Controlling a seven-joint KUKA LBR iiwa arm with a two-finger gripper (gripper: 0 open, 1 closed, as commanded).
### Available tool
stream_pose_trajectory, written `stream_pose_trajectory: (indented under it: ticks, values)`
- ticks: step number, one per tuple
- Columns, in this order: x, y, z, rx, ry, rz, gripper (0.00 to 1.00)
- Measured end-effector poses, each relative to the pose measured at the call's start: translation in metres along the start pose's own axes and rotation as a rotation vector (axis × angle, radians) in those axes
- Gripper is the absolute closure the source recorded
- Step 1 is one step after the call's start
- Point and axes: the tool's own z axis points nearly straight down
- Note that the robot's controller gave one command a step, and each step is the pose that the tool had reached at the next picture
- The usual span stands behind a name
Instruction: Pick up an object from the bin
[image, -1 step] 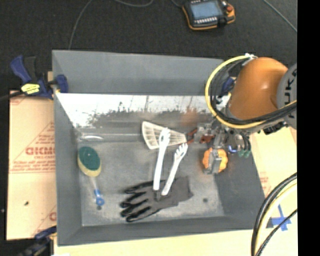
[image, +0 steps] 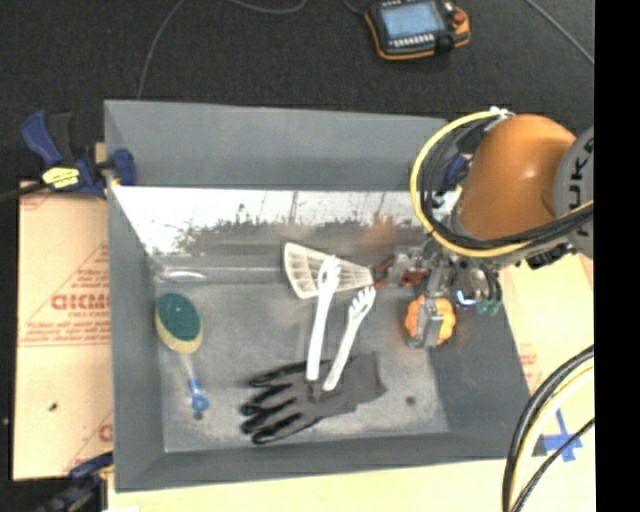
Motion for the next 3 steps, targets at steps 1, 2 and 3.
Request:
stream_pose_trajectory:
  ticks: [1,2,3]
  values:
    - [-0.011,0.024,0.048,-0.002,-0.001,0.039,0.0]
    - [-0.011,0.001,0.026,0.003,-0.012,0.059,0.0]
    - [-0.012,-0.01,0.07,0.0,-0.006,0.068,0.0]
